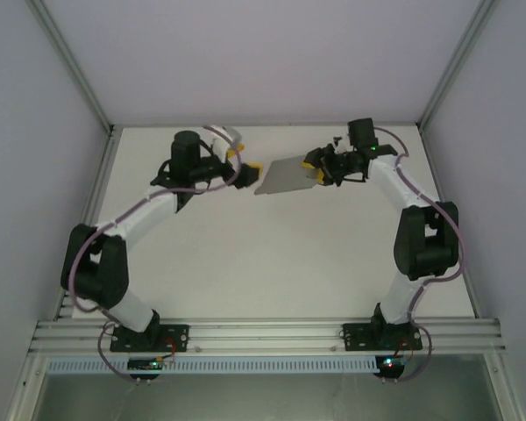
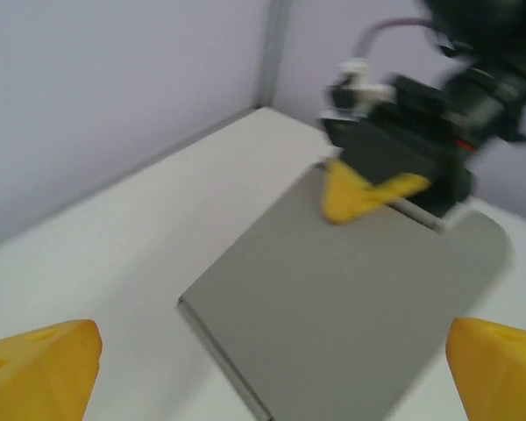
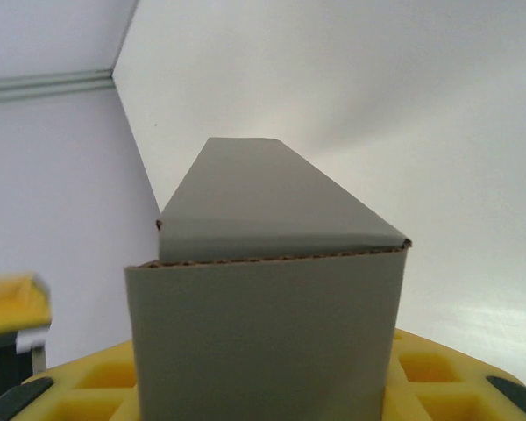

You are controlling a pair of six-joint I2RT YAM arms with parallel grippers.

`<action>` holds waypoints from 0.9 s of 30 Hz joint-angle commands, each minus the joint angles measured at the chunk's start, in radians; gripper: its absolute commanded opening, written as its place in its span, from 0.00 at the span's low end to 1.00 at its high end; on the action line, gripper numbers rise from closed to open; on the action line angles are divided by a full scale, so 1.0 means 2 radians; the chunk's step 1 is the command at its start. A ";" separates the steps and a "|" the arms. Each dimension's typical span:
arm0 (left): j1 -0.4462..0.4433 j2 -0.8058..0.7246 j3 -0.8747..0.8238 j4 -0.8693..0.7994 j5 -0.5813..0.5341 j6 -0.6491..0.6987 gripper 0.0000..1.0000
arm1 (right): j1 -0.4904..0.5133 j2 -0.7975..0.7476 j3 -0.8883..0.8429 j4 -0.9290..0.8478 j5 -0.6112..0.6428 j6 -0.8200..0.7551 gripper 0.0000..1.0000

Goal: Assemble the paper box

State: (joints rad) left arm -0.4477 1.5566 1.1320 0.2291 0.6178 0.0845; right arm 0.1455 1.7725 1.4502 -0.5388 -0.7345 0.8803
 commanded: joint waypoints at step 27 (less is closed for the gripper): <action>-0.105 0.006 -0.021 -0.048 -0.178 0.392 0.63 | 0.019 -0.003 0.027 -0.121 -0.142 0.141 0.36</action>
State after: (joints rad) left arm -0.6548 1.5738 1.0824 0.0570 0.2672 0.8707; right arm 0.1688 1.7836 1.5032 -0.7731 -0.9512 1.1378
